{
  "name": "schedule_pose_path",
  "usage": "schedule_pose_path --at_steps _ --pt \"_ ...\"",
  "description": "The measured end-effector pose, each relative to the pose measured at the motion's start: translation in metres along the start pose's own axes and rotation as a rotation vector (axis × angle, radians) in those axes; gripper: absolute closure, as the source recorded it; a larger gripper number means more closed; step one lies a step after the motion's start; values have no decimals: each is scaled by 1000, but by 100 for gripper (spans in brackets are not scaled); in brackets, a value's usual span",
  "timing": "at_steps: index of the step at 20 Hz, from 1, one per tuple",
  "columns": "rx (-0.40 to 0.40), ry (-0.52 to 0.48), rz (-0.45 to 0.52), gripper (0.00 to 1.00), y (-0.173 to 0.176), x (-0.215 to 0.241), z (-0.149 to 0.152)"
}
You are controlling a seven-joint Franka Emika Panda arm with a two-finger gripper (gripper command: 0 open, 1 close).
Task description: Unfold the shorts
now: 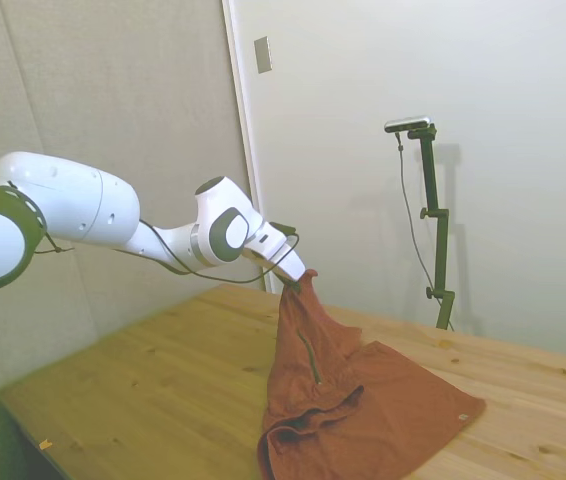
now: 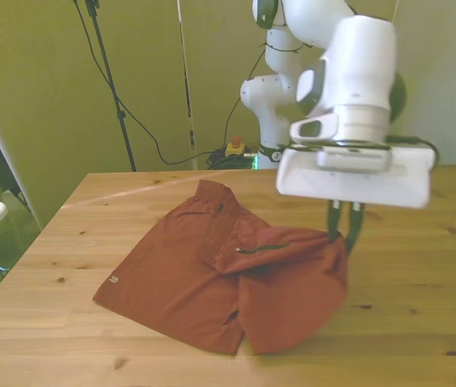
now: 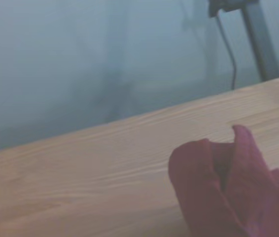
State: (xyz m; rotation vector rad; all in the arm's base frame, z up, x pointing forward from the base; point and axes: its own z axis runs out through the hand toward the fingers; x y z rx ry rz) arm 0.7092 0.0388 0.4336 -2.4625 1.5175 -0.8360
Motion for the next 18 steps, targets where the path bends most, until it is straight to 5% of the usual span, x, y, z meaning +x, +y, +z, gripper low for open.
schedule_pose_path --at_steps 1,5,12,18 --pt "-16 -2 -20 0 -5 -15 12" --pt "-63 -17 -61 0 -14 -44 43" --pt "-113 -48 -98 0 -32 -61 35" --pt "-91 -67 -145 0 -34 -22 -25"
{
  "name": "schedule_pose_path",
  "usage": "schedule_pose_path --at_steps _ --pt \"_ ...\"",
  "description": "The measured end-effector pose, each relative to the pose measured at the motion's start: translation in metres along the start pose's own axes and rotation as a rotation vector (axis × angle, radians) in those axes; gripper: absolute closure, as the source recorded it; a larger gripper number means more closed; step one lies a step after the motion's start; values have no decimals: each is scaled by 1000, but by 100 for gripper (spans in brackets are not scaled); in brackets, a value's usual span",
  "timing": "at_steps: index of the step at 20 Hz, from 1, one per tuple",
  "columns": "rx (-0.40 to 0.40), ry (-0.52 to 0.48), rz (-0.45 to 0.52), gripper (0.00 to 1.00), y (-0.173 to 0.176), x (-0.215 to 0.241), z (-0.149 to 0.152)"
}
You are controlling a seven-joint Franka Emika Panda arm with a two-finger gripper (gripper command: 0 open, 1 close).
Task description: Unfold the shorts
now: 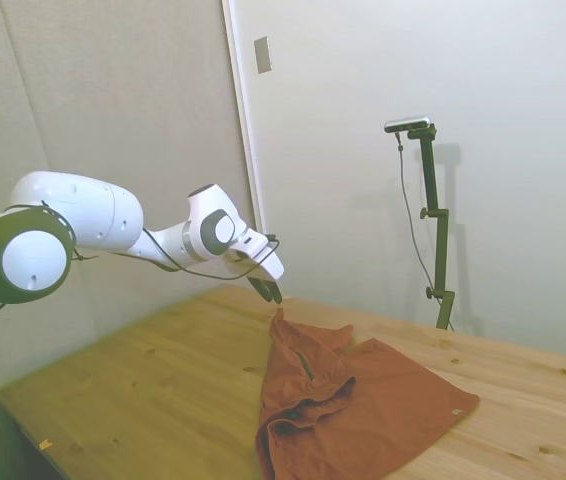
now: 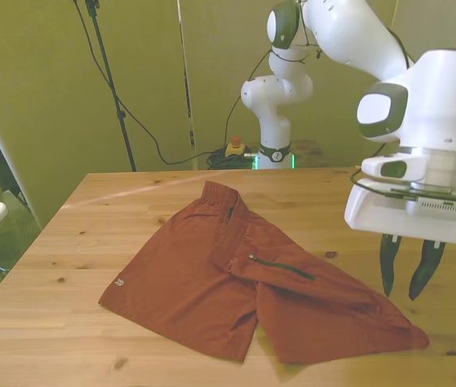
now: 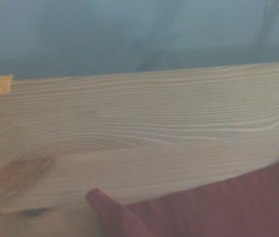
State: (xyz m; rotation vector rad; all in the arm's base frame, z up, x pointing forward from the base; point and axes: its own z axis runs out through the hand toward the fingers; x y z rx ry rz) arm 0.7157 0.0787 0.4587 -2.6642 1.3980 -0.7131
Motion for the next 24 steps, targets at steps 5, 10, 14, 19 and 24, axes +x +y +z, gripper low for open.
schedule_pose_path --at_steps 5,10,14,19,24 --pt "-47 6 -33 0 87 57 -52" --pt "-68 -78 -95 0 183 111 -57" --pt "-46 -162 -201 0 229 140 -33" --pt "-7 -243 -299 0 262 163 23" --pt "22 -311 -307 0 273 183 62"
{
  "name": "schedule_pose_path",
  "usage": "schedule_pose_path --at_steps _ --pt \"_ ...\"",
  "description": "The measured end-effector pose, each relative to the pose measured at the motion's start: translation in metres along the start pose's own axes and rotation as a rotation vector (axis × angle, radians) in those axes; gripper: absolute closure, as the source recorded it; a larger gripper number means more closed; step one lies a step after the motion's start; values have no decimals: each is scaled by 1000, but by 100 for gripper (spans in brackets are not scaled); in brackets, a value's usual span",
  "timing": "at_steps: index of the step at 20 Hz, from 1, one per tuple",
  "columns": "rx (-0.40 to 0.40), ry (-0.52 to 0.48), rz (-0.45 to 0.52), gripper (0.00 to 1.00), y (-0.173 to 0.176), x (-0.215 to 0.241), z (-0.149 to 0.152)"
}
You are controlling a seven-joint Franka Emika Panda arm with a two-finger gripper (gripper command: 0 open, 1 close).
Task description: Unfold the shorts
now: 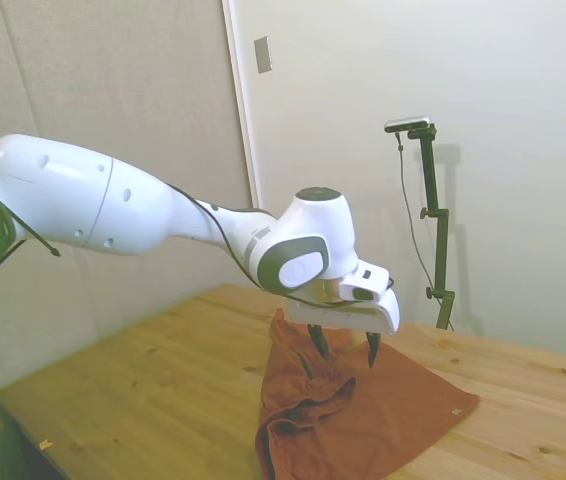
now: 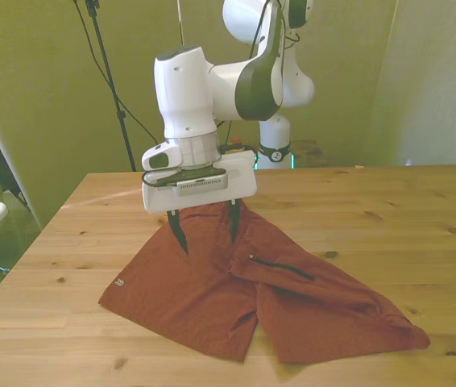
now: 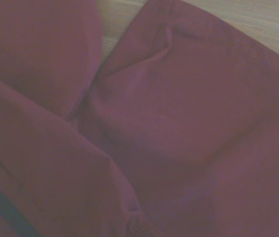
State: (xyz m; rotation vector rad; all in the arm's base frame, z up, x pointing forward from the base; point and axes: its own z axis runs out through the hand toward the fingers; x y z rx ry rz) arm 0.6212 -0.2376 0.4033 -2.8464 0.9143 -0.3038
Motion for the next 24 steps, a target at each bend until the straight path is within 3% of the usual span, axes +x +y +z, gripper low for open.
schedule_pose_path --at_steps 7,8,24 --pt "9 -65 -14 0 -14 -2 33" --pt "8 -74 -15 100 -14 -3 37" --pt "-10 -153 19 100 -14 -1 53"
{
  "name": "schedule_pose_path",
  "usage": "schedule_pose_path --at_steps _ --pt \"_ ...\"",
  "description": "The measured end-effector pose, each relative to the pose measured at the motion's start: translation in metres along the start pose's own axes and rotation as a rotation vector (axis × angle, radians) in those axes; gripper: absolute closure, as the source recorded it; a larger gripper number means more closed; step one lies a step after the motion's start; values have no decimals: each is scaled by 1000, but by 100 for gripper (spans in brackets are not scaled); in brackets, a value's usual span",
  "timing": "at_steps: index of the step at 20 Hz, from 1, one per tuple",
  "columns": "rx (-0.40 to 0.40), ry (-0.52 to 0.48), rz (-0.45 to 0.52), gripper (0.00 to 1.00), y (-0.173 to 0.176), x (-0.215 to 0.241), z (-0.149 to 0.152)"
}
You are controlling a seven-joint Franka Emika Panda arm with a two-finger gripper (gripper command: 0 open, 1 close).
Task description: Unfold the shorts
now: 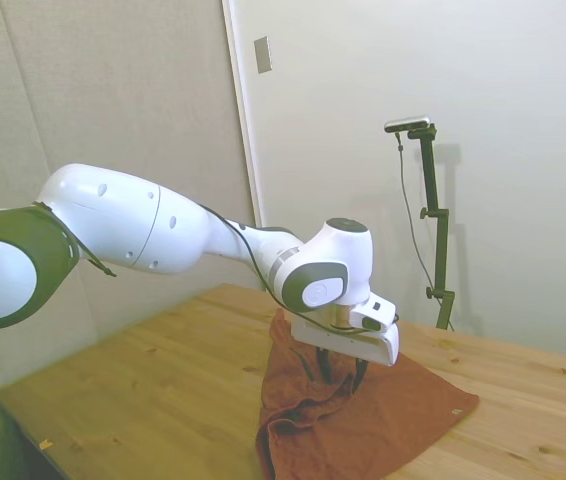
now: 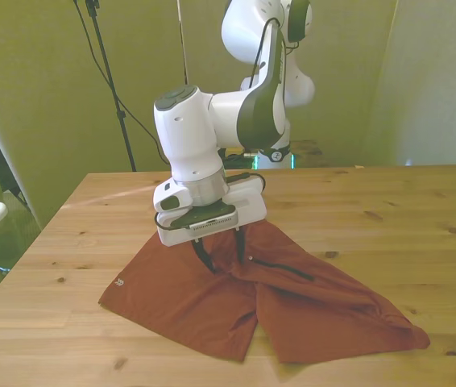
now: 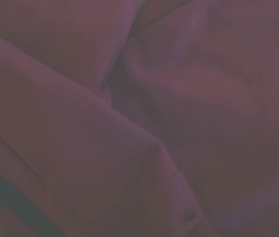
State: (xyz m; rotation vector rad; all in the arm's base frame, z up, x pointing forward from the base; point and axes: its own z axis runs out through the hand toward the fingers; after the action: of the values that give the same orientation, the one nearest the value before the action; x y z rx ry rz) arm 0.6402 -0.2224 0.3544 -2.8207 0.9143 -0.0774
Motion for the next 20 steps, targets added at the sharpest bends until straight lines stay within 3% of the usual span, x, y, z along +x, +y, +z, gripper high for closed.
schedule_pose_path --at_steps 13,20 --pt "1 0 13 100 -5 -2 -1" --pt "24 38 -47 100 -48 -40 -41"
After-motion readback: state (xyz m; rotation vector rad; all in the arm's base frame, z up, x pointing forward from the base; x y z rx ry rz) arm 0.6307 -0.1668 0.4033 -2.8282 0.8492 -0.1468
